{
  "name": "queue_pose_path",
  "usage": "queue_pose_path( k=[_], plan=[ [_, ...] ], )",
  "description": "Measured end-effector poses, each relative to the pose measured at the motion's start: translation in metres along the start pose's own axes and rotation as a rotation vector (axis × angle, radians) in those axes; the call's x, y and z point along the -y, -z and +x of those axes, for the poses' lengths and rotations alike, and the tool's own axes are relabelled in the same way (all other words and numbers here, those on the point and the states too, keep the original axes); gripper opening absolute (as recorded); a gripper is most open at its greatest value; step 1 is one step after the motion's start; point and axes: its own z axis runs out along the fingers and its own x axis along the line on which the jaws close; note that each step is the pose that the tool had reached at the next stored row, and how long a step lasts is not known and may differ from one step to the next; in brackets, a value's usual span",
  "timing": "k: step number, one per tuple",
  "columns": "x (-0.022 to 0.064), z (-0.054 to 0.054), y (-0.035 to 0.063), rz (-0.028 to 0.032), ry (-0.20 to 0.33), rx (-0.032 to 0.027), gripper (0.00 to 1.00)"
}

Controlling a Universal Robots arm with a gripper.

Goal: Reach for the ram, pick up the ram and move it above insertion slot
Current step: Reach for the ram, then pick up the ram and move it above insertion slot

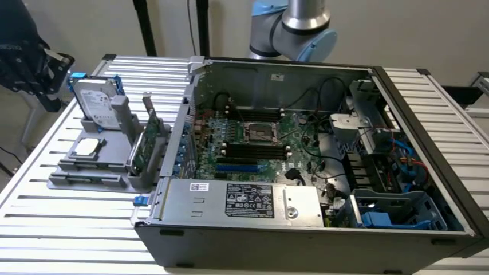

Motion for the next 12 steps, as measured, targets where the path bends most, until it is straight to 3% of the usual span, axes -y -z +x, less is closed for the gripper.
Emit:
queue_pose_path(
  k=[5,12],
  plan=[
    [0.0117,0.006,0.0002,0.0000,0.002,-0.0001,0.11],
    [0.0128,0.007,0.0002,-0.0005,0.002,0.0000,0.11]
  ],
)
